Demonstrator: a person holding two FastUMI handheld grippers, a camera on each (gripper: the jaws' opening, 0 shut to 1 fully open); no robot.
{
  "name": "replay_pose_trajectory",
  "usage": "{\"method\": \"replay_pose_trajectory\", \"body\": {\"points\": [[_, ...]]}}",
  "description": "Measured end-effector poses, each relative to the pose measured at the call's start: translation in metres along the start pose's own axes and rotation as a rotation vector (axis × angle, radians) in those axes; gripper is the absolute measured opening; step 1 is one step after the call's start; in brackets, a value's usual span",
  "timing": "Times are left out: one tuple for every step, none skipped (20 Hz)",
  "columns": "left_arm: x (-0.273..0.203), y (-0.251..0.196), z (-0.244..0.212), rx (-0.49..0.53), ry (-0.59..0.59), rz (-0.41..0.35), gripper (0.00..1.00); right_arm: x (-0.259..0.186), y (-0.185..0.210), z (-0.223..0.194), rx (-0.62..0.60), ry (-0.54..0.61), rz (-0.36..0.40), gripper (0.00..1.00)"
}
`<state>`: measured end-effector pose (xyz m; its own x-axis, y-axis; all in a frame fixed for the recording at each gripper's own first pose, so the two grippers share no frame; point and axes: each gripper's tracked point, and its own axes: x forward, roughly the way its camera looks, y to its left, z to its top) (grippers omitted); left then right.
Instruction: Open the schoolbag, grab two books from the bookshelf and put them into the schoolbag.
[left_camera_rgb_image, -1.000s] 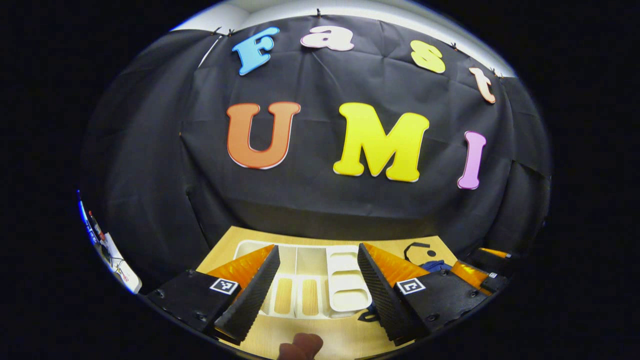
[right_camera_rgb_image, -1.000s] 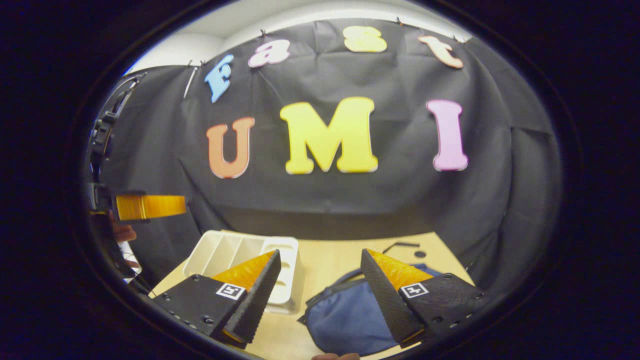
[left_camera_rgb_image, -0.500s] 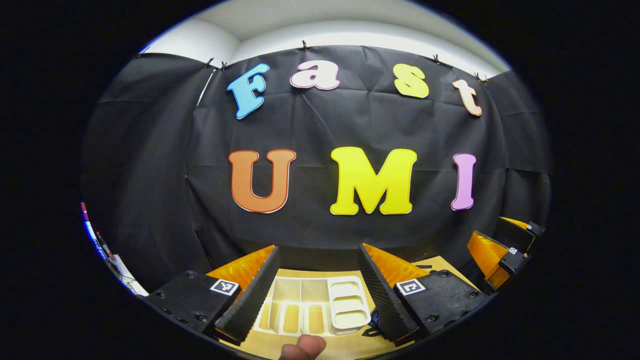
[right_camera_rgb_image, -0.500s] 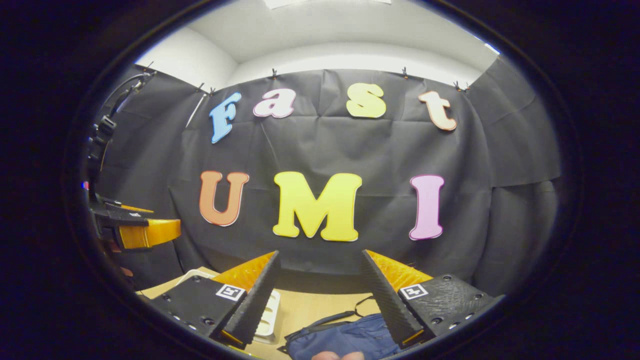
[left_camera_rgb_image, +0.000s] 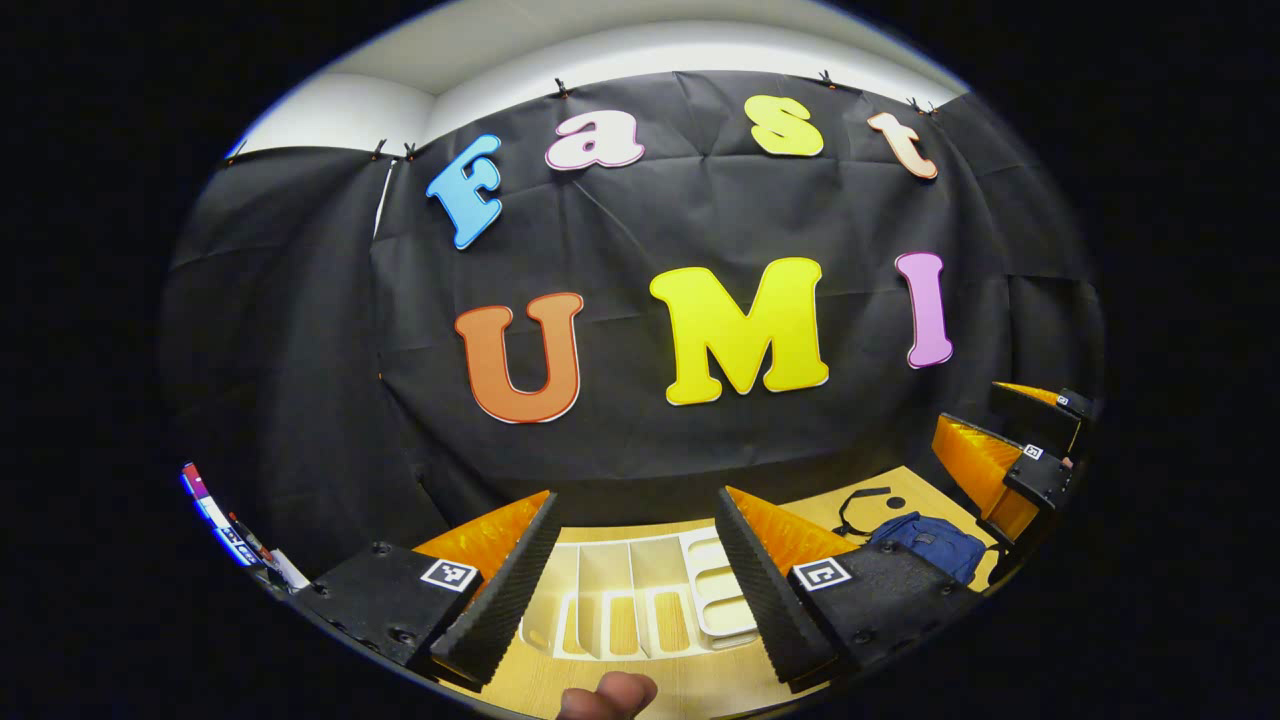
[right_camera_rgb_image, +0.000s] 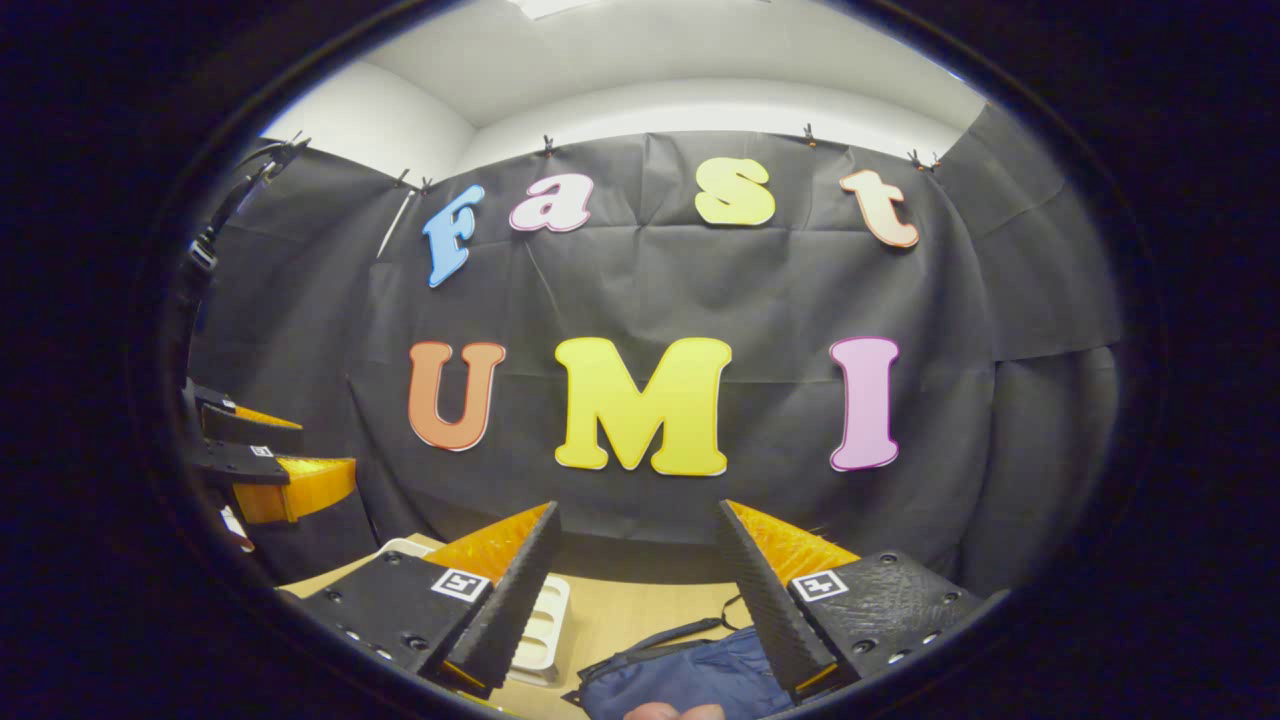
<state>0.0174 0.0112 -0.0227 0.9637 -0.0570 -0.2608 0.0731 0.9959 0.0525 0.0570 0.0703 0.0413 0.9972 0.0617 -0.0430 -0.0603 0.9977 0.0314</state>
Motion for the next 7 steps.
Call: {"method": "replay_pose_trajectory", "body": {"points": [[0.001,-0.001,-0.002,0.001,0.015,-0.002,0.98,0.001,-0.001,0.0,0.0,0.003,0.002,0.94],[0.002,-0.004,-0.004,-0.001,0.029,-0.009,0.99,0.002,-0.002,-0.001,0.001,0.005,0.004,0.94],[0.002,-0.008,-0.006,-0.01,0.037,-0.018,0.99,0.004,-0.001,-0.002,0.004,0.01,0.005,0.94],[0.003,-0.011,-0.006,-0.022,0.043,-0.027,0.98,0.004,-0.002,-0.002,0.007,0.012,0.005,0.94],[0.003,-0.012,-0.005,-0.035,0.044,-0.032,0.98,0.005,-0.004,-0.001,0.009,0.012,0.005,0.94],[0.002,-0.014,-0.003,-0.048,0.038,-0.031,0.98,0.005,-0.006,-0.001,0.009,0.012,0.005,0.94],[0.004,-0.018,-0.002,-0.064,0.032,-0.03,0.98,0.005,-0.007,0.0,0.011,0.01,0.004,0.94]]}}
